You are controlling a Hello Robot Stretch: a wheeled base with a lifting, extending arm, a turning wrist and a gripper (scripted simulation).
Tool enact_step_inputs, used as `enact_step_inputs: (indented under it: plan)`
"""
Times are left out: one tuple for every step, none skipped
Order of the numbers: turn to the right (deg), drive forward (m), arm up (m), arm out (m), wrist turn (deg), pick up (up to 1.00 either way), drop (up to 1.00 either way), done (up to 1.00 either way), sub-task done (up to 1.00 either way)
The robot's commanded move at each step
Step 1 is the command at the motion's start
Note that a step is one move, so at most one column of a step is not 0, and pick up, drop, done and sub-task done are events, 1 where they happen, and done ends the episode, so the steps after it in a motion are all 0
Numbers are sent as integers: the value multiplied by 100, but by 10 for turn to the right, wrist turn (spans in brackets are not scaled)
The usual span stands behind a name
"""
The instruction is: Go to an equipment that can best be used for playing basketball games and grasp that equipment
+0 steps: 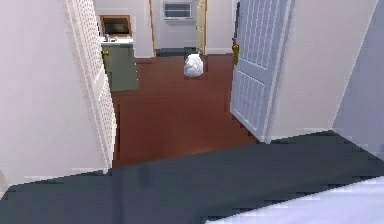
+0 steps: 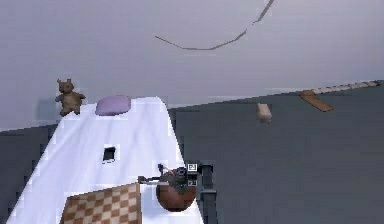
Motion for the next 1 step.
enact_step_inputs:
  plan:
    - [0,0,0,0,270,0,0,0,0]
